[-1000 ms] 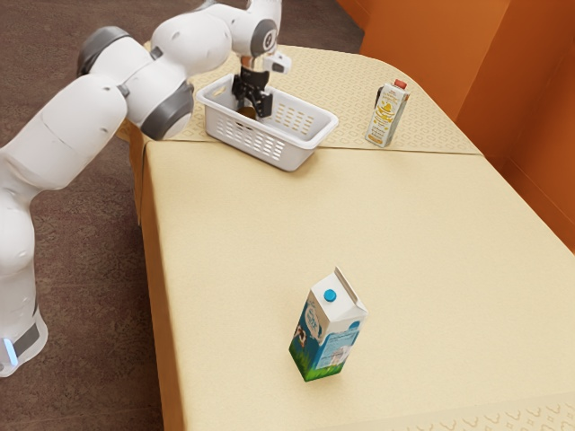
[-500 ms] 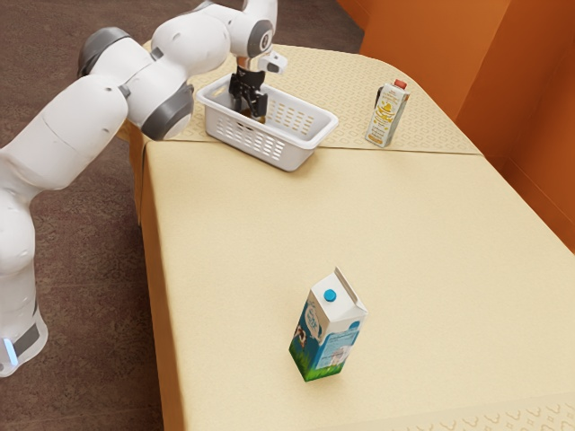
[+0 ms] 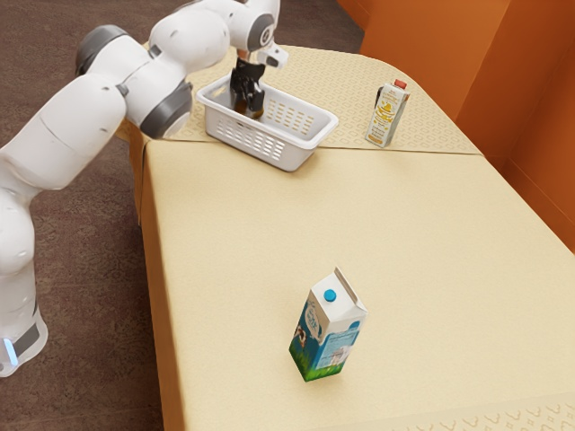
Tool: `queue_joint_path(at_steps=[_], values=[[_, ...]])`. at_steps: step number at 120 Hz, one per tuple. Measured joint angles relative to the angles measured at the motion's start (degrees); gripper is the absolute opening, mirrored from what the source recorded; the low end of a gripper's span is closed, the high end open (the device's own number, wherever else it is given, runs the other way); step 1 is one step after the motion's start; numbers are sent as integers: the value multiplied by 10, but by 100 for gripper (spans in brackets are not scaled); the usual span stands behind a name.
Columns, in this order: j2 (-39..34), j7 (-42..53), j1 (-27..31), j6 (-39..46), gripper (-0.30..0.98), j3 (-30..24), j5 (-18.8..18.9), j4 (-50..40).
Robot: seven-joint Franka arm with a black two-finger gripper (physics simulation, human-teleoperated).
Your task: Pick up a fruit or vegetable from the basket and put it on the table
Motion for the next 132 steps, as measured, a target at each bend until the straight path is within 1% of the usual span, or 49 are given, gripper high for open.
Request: queue_joint_path(at_steps=[8, 16, 25, 34, 39, 44, 49, 56, 64, 75, 88, 98, 102, 108, 115, 121, 128, 132], values=[[-11, -2, -5, -6, 32, 0, 14, 2], [-31, -3, -14, -14, 30, 0, 31, 5], [-87, -6, -41, -28, 28, 0, 65, 5], [-176, -11, -98, -53, 29, -2, 123, 5], [-226, -15, -145, -70, 30, -5, 156, 5], [-259, -19, -196, -87, 30, -9, 181, 6], [-276, -23, -234, -100, 32, -33, 199, 10], [-282, -28, -258, -114, 32, -95, 214, 15], [-270, -36, -269, -124, 32, -160, 221, 16], [-224, -47, -267, -127, 32, -202, 212, 13], [-155, -57, -260, -115, 31, -218, 184, 9], [-133, -64, -256, -107, 31, -220, 167, 9], [-130, -67, -256, -103, 41, -220, 163, 8], [-133, -70, -259, -97, 49, -220, 158, 1], [-150, -74, -265, -89, 56, -219, 156, -10], [-192, -81, -277, -85, 59, -219, 163, -34], [-307, -95, -302, -87, 62, -220, 199, -83], [-390, -102, -315, -99, 64, -221, 218, -107]])
